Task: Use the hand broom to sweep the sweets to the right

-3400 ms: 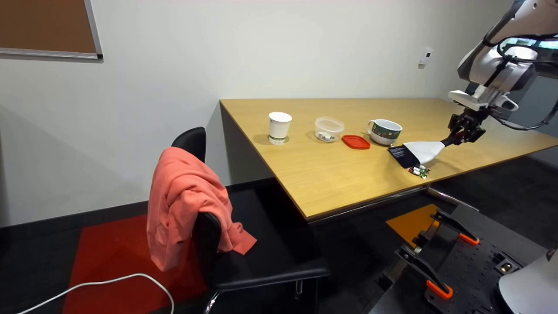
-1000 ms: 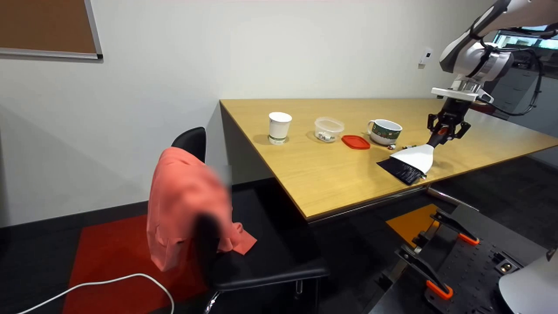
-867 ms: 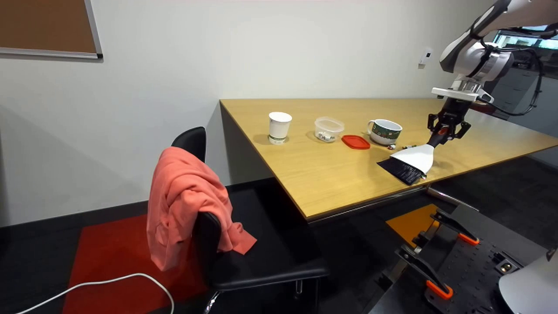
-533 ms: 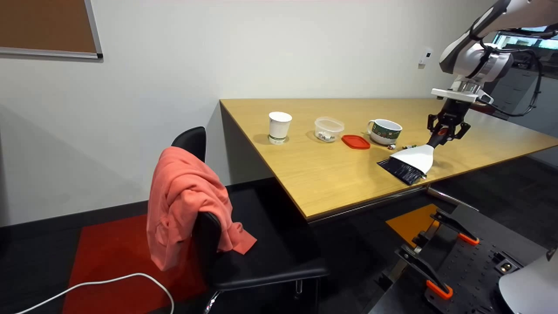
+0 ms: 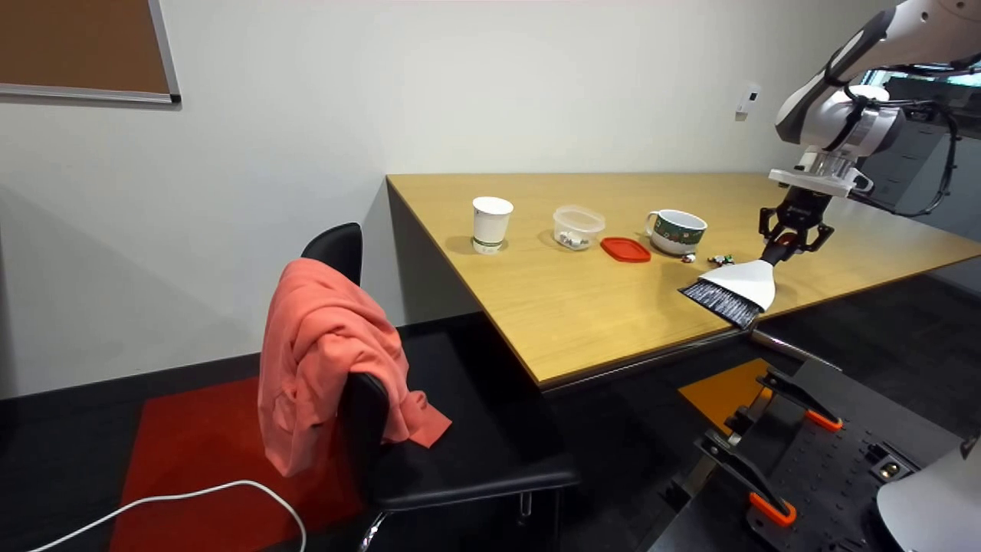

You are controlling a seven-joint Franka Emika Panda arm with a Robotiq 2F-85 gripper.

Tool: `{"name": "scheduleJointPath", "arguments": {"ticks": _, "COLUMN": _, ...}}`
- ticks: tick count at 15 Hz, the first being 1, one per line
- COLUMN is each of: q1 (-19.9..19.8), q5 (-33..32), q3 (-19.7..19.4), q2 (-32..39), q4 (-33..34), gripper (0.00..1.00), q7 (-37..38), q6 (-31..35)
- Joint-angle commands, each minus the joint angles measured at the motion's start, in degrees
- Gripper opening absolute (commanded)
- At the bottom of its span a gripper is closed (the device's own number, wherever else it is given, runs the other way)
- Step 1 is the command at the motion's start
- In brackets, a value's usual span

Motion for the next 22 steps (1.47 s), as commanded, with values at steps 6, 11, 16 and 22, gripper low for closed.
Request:
{"name": "scheduleJointPath", "arguments": {"ticks": 6, "q1": -3.3, "q5": -4.0, "q3": -2.4, "q2": 1.9, "q4": 6.5, "gripper": 0.14, "q7": -1.8, "q6": 2.8}}
{"name": "scheduleJointPath", "arguments": {"ticks": 11, "q1": -6.4, "q5": -3.5, "q3": -2.0, "q2": 4.6, "q4": 12.1, "gripper": 0.14, "q7": -0.5, "q6": 1.7}}
{"name": "scheduleJointPath", "arguments": {"ticks": 16, "q1": -7.9, "q5": -3.5, "q3": -2.3, "q2": 7.6, "q4": 15.9, "gripper": 0.14, "q7": 2.9, "q6": 2.3}}
{"name": "scheduleJointPath", "arguments": {"ticks": 22, "q1": -10.1, "q5": -3.3, "q3": -2.6, "q2": 9.1, "q4": 19.0, "gripper": 0.14, "q7": 7.4, "q6": 2.1}}
